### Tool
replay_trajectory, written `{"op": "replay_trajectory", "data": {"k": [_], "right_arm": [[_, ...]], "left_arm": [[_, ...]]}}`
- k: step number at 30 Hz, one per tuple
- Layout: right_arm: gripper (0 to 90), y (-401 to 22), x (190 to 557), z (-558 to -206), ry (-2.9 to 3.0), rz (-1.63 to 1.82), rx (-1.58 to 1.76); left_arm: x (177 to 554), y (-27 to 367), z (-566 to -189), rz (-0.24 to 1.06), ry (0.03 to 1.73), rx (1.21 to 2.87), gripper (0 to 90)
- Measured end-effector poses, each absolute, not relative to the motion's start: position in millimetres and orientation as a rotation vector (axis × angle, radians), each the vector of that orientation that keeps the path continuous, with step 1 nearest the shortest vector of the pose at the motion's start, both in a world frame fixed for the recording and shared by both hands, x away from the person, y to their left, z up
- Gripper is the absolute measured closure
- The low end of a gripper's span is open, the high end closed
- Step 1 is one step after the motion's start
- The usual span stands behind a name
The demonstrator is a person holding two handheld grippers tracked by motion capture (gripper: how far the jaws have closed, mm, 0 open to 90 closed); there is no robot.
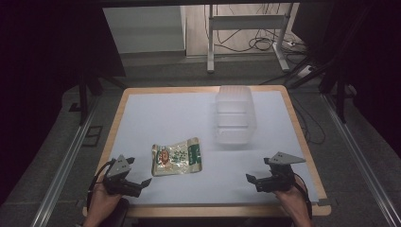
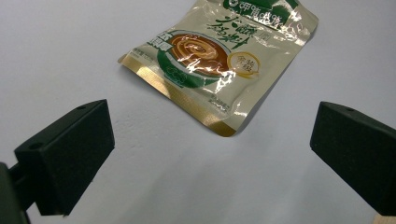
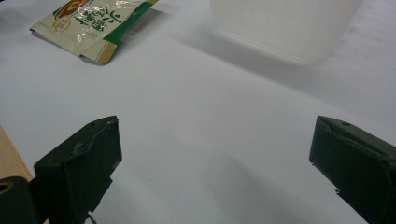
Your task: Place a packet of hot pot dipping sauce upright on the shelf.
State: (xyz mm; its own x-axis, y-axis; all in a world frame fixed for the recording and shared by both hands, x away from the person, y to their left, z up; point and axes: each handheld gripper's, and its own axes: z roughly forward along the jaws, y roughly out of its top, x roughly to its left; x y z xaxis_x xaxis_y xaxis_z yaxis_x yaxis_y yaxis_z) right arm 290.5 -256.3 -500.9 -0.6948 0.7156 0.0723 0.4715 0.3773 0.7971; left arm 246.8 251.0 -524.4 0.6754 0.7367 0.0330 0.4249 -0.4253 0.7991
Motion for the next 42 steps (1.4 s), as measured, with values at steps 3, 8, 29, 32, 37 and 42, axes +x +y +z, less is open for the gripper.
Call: {"op": "replay_trajectory", "data": {"k": [3, 8, 29, 32, 37, 42], "right_arm": [[2.3, -255.1, 290.9, -501.4, 2.359, 1.210, 1.043], [1.0, -250.4, 292.5, -500.2, 2.342, 1.224, 1.044], [1.1, -223.1, 305.2, -495.9, 2.377, 1.299, 0.972], [1.1, -220.0, 306.2, -496.5, 2.382, 1.302, 0.958], [1.2, -212.1, 311.6, -498.1, 2.395, 1.297, 0.953], [1.2, -202.9, 315.8, -497.7, 2.416, 1.322, 0.929]], "left_arm": [[246.8, 250.8, -524.4, 0.491, 0.891, 2.078, 0.0], [246.2, 251.4, -524.1, 0.492, 0.890, 2.076, 0.0], [246.2, 250.8, -524.3, 0.509, 0.899, 2.078, 0.0], [246.3, 251.7, -524.0, 0.513, 0.905, 2.072, 0.0], [246.4, 253.4, -523.5, 0.508, 0.910, 2.055, 0.0], [246.9, 255.3, -523.0, 0.501, 0.919, 2.035, 0.0]]}}
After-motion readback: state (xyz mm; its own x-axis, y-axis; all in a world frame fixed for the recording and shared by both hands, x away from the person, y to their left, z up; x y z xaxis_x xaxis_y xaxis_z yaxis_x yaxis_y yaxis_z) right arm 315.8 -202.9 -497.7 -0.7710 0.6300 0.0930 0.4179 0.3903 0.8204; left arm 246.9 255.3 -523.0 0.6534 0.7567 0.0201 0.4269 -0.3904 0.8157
